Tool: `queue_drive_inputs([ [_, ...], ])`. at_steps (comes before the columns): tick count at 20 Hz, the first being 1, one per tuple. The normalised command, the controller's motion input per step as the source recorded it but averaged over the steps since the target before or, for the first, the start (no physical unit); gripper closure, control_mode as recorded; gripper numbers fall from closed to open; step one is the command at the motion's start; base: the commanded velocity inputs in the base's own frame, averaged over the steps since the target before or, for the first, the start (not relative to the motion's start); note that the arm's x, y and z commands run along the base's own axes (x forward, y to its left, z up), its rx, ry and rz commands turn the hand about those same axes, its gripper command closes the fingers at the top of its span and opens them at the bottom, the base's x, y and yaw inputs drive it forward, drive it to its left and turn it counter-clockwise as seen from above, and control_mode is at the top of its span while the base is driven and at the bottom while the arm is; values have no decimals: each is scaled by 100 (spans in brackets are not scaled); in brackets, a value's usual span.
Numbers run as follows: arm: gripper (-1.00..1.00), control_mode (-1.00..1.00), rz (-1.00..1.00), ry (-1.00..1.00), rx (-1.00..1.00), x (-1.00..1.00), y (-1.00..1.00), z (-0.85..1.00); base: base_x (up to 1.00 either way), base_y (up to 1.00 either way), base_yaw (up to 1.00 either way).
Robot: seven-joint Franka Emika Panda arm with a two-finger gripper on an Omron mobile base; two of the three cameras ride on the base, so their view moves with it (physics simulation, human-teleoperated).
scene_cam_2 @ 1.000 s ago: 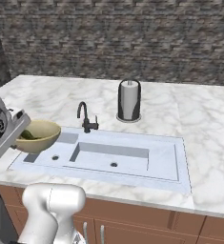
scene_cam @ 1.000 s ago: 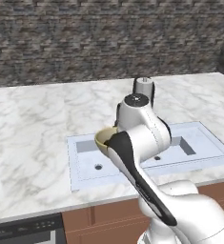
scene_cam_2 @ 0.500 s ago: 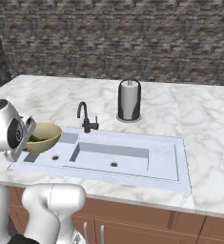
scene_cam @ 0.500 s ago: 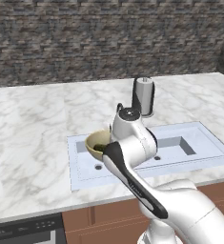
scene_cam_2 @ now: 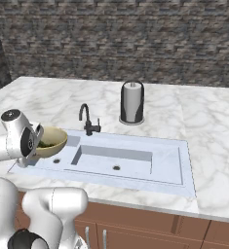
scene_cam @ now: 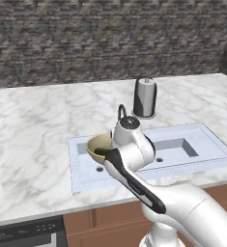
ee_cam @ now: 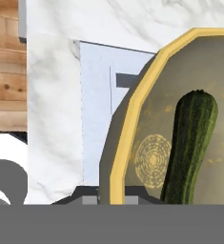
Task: Pick the squash from the cabinet and place it in the bowl. Then pick the bowl and place it in the sink. Then turn on the sink facuet.
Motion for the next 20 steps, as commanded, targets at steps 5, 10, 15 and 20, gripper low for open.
queue_drive_inputs([
  [5,100,-100,0,0,0,30,0,-41,0,0,0],
  [10,100,-100,0,1,0,29,0,-34,0,0,0],
  [15,100,-100,0,0,0,26,0,-27,0,0,0],
  [20,100,-100,0,0,0,24,0,-18,0,0,0],
])
